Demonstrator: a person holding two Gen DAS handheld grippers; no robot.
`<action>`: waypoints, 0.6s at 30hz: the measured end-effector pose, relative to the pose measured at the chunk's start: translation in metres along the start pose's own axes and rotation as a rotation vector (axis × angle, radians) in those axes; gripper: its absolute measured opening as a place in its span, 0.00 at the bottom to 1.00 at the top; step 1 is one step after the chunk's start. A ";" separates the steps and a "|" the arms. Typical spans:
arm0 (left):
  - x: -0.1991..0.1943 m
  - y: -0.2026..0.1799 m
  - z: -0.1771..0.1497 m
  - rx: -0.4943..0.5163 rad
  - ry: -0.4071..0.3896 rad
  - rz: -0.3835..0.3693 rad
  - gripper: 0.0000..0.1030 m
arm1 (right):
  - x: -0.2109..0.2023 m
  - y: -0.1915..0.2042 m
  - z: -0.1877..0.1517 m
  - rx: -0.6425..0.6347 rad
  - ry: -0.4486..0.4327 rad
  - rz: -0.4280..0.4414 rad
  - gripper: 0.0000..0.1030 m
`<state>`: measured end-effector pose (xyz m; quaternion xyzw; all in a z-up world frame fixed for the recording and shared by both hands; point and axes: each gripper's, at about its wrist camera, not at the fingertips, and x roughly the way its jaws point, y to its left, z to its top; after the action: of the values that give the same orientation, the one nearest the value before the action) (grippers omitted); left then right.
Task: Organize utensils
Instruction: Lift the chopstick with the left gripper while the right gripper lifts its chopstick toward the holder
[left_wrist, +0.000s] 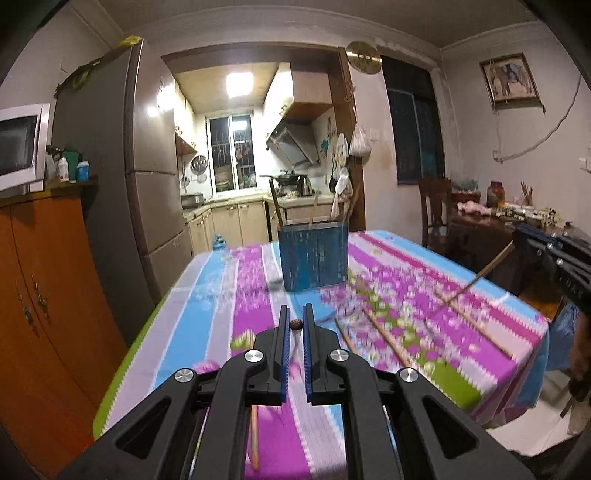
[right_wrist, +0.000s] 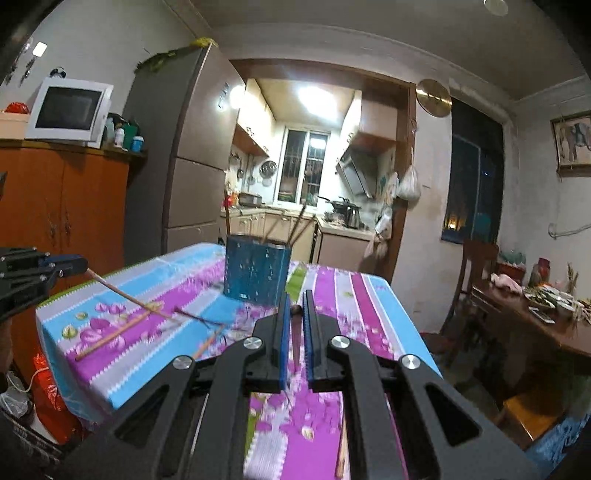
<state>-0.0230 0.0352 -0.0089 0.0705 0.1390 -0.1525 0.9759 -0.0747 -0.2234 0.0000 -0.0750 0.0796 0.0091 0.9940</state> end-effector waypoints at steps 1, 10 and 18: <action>0.001 0.003 0.008 -0.005 -0.002 -0.008 0.07 | 0.002 -0.002 0.004 0.005 -0.003 0.005 0.05; 0.004 0.013 0.058 -0.030 -0.036 -0.057 0.07 | 0.012 -0.022 0.039 0.054 -0.014 0.049 0.05; 0.005 0.011 0.078 -0.019 -0.079 -0.078 0.07 | 0.022 -0.030 0.051 0.088 0.003 0.084 0.05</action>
<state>0.0045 0.0300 0.0646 0.0496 0.1045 -0.1915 0.9747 -0.0443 -0.2450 0.0502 -0.0278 0.0846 0.0471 0.9949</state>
